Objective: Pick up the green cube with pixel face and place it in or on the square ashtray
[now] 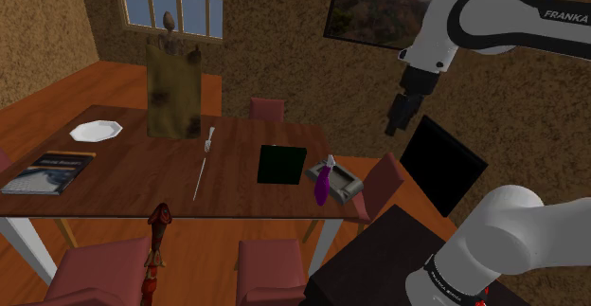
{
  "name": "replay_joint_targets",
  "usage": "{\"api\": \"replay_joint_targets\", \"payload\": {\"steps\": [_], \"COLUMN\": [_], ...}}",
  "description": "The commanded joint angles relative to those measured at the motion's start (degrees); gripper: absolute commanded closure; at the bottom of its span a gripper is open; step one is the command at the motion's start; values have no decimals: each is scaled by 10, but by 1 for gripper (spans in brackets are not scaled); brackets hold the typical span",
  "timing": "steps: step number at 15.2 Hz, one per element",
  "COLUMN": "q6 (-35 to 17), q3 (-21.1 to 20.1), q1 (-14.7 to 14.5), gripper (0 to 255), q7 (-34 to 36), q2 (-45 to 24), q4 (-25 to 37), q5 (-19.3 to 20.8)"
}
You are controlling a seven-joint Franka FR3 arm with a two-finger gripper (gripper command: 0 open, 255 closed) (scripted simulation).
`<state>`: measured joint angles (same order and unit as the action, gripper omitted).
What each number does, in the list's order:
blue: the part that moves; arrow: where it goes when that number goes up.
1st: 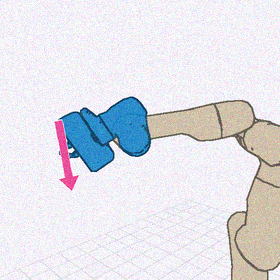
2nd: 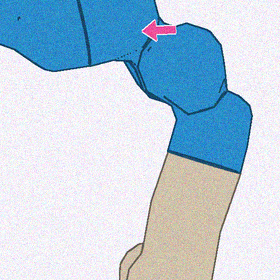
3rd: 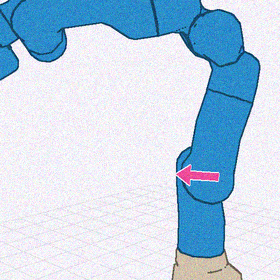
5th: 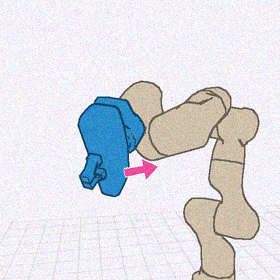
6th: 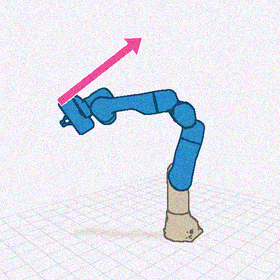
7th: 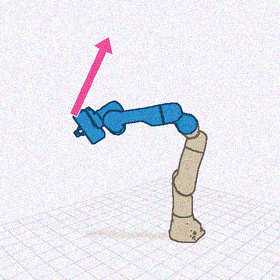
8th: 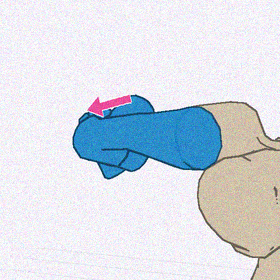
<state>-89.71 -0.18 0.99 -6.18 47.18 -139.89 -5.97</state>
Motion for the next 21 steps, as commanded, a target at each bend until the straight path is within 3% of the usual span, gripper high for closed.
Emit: {"api": "replay_joint_targets", "payload": {"steps": [1, 11, 21], "q6": [0, -194, -344], "q3": [0, 49, 79], "q1": [0, -22, -48], "gripper": [0, 0, 0], "q7": [0, -154, -303], "q2": [0, -175, -394], "q4": [0, -7, 76], "q5": [0, 32, 18]}}
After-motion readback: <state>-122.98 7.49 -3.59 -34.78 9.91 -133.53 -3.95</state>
